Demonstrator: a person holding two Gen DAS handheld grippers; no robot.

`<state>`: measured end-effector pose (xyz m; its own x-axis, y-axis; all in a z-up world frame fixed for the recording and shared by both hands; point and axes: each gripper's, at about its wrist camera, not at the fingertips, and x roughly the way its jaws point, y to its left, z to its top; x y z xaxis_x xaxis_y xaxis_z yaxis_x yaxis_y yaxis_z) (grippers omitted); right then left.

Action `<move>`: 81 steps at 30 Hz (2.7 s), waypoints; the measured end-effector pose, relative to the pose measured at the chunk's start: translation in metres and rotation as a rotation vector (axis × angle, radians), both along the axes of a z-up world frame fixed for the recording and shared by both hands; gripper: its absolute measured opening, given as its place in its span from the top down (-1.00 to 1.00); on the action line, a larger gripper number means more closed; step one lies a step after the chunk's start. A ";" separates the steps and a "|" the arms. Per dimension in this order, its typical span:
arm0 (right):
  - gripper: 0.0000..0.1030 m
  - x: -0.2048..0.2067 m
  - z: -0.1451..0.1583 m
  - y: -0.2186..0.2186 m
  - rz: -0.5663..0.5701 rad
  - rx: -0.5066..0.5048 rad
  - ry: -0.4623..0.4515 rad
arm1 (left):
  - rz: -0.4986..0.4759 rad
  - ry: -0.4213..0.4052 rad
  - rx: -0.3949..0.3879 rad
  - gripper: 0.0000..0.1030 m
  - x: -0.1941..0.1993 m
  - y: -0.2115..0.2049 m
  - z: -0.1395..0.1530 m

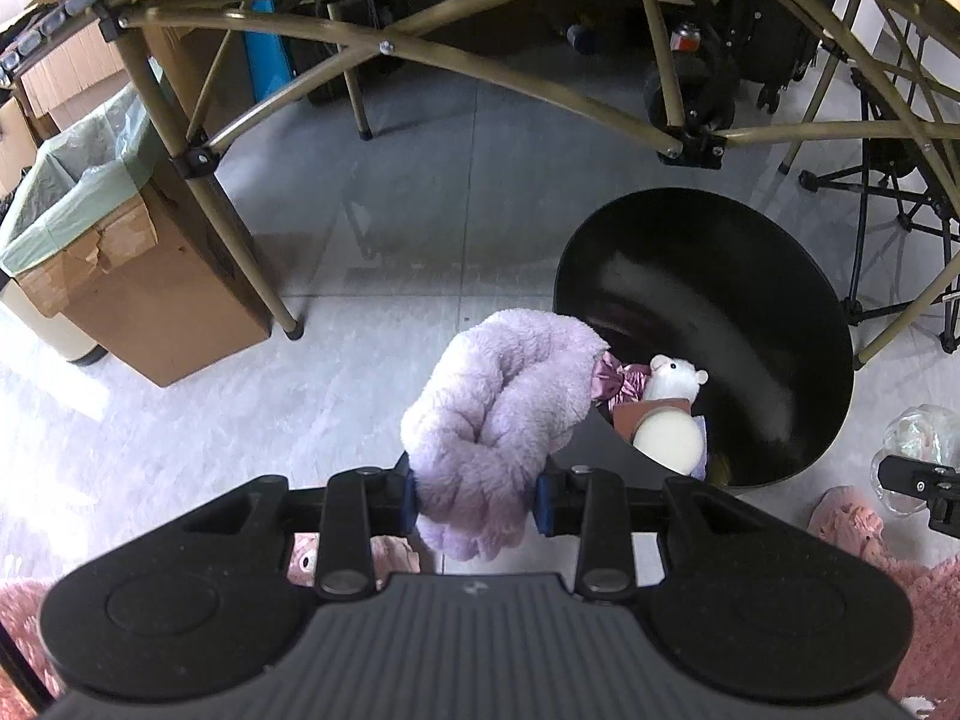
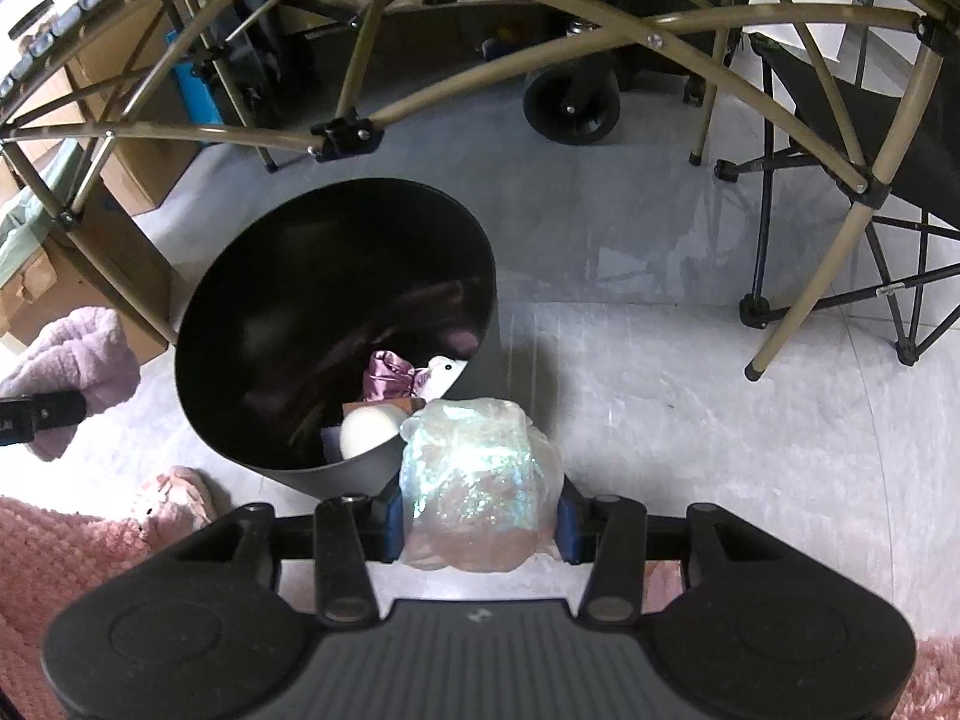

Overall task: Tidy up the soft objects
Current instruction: 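Lower the held headband and plastic bag off the table over the black bin, then open the left tool over the bin to drop the lavender headband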

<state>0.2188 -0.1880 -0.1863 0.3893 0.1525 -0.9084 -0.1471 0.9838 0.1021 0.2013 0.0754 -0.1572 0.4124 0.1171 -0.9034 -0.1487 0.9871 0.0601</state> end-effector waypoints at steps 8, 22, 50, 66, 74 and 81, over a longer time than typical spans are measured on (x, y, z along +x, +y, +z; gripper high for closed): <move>0.13 0.005 -0.005 -0.003 -0.018 -0.013 0.017 | 0.010 0.041 -0.009 0.33 0.013 -0.005 -0.001; 0.13 0.010 -0.013 -0.012 -0.036 -0.017 0.038 | -0.035 0.045 -0.033 0.33 0.038 -0.040 0.007; 0.13 0.009 -0.020 -0.036 -0.085 -0.013 0.062 | -0.124 0.072 -0.057 0.33 0.072 -0.117 0.005; 0.13 0.011 -0.023 -0.038 -0.088 -0.015 0.070 | -0.140 0.073 -0.039 -0.47 0.076 -0.128 0.005; 0.13 0.011 -0.023 -0.039 -0.088 -0.014 0.070 | -0.101 0.081 -0.032 -1.00 0.078 -0.125 0.005; 0.12 0.011 -0.023 -0.039 -0.090 -0.014 0.069 | -0.104 0.088 -0.032 -1.00 0.077 -0.124 0.004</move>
<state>0.2297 -0.2265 -0.2095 0.3368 0.1066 -0.9355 -0.0516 0.9942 0.0947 0.2785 -0.0487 -0.1530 0.3396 0.0485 -0.9393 -0.0411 0.9985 0.0367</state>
